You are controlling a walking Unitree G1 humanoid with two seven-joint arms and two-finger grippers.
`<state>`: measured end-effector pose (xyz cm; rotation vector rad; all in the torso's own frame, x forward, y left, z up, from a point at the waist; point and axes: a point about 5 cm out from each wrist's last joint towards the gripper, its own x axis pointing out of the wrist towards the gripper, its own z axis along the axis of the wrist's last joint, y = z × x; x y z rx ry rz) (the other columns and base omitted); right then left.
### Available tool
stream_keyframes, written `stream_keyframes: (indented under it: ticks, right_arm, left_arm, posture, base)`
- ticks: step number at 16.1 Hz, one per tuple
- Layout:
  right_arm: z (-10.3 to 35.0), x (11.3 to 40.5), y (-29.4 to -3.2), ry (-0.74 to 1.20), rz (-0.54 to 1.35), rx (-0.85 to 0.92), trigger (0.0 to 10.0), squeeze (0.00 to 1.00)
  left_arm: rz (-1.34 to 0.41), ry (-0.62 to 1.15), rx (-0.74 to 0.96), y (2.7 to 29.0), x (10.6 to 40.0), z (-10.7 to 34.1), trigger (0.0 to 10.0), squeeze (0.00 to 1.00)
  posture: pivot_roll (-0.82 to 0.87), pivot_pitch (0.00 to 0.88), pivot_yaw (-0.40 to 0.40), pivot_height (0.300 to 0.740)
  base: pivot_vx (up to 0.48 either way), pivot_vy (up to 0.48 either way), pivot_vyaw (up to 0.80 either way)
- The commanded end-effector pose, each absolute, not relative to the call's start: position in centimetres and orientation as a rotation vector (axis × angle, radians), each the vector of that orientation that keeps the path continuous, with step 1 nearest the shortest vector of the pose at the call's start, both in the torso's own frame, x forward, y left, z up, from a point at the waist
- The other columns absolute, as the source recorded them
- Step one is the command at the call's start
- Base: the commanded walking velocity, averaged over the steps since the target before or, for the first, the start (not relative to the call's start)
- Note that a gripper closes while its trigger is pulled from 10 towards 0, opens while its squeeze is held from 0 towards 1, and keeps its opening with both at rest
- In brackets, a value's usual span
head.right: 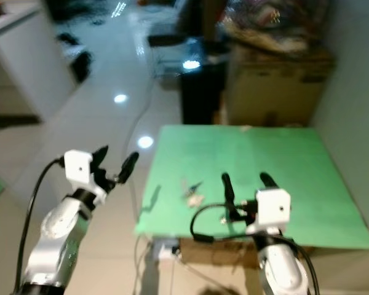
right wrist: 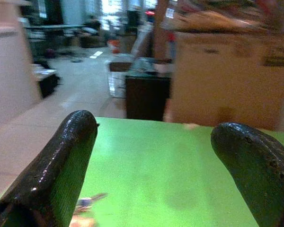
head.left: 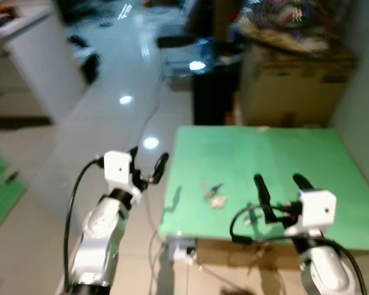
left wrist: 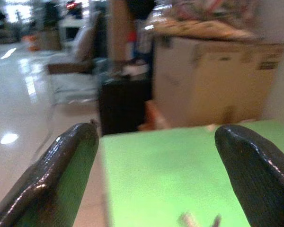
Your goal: Hang keys on a hook
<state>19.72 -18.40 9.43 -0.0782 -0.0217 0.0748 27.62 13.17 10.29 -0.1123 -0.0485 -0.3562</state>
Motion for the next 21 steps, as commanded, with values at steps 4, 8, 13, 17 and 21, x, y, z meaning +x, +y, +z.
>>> stream_keyframes:
  ticks: [4,8,13,17,21]
  right_arm:
    - [8.6,20.3,-18.3,0.043,0.109,-0.027,10.0,0.98]
    - [5.1,21.5,-18.7,0.227,0.088,0.051,10.0,0.97]
    - [1.6,20.3,-18.7,0.358,0.082,0.07,10.0,0.98]
    - [0.2,21.0,-19.2,0.393,0.086,-0.041,10.0,0.98]
    - [-0.1,21.9,-20.4,0.413,0.111,-0.133,10.0,0.98]
  left_arm:
    - [-0.377,-0.05,-0.027,12.9,29.0,10.8,10.0,0.0]
    - [-0.735,-0.074,0.125,12.7,29.7,12.9,10.0,0.0]
    - [-0.864,0.012,0.037,16.5,28.4,14.2,10.0,0.0]
    - [-1.02,0.078,0.038,16.6,25.5,13.1,10.0,0.0]
    - [-1.069,0.124,-0.002,15.6,24.0,12.5,10.0,0.0]
  posture:
    - [-0.22,0.0,0.089,0.74]
    - [-0.17,0.0,0.104,0.74]
    - [-0.08,0.073,0.111,0.74]
    - [-0.06,0.12,0.113,0.74]
    - [-0.06,0.131,0.097,0.74]
  base:
    - [0.12,0.0,0.0]
    - [0.0,0.0,0.0]
    - [0.0,0.0,0.0]
    - [0.0,0.0,0.0]
    - [0.0,0.0,0.0]
